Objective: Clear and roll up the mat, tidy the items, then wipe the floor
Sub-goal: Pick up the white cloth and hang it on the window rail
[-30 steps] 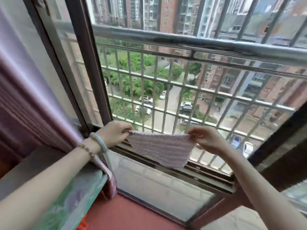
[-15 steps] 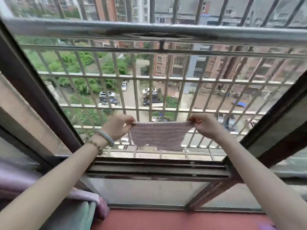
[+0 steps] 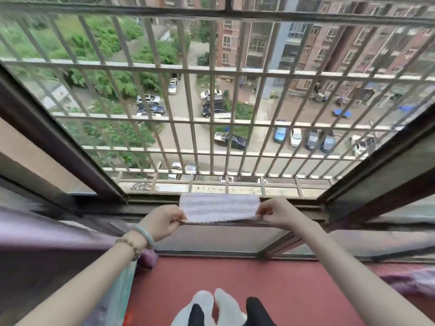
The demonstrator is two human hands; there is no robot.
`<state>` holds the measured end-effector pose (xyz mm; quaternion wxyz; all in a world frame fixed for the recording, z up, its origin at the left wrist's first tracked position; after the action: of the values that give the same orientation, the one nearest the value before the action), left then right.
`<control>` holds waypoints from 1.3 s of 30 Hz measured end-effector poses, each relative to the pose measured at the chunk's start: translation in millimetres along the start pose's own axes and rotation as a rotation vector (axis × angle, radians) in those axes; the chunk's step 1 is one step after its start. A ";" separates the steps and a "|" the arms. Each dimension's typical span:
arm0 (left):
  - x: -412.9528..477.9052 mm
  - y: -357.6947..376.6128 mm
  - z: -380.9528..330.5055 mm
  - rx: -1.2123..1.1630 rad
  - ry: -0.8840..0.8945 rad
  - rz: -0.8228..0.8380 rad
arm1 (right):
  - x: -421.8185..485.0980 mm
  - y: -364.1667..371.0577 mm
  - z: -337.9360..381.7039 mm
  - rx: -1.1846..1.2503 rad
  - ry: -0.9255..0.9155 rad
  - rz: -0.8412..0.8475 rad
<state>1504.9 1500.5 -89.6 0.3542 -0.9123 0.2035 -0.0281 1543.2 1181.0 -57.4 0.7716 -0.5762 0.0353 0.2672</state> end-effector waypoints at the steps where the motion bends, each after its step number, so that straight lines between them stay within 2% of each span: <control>1: -5.8 4.3 1.0 -0.008 -0.015 0.017 | -2.7 5.2 -0.9 -0.001 0.003 0.017; 7: -30.2 27.3 13.7 -0.003 -0.099 0.124 | -20.5 33.6 0.1 -0.047 -0.024 0.112; 13: -36.2 34.9 15.5 0.209 -0.069 0.227 | -27.1 49.1 2.6 -0.031 -0.082 0.179; 17: -20.4 28.6 7.3 0.331 0.077 -0.011 | -13.5 43.6 -3.5 -0.120 -0.123 -0.160; 19: -2.8 29.2 3.8 0.440 0.069 -0.052 | -3.3 47.0 -1.9 -0.275 -0.114 -0.239; 22: 18.1 41.4 -1.8 0.556 -0.050 0.000 | 10.7 55.3 8.4 -0.428 -0.100 -0.157; 27: 31.4 59.5 7.1 0.654 -0.250 0.086 | 28.0 72.9 6.1 -0.518 -0.051 -0.061; 34: 45.7 67.2 17.6 0.542 -0.319 0.039 | 36.8 73.0 -2.6 -0.470 0.002 -0.028; 39: 45.6 64.3 11.1 0.565 -0.312 0.057 | 37.5 63.8 3.6 -0.470 -0.007 -0.020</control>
<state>1526.2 1446.9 -144.3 0.6211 -0.7651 0.1562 0.0666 1545.4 1210.6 -125.3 0.6191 -0.7394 -0.0362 0.2622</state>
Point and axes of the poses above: each hand's wrist, its own x-axis towards the middle knuckle, its own y-axis out of the palm, z = x × y, the point moved 2 cm from there along x, towards the middle knuckle, and after that the axes turned 13 degrees about -x, right-handed, at the moved point
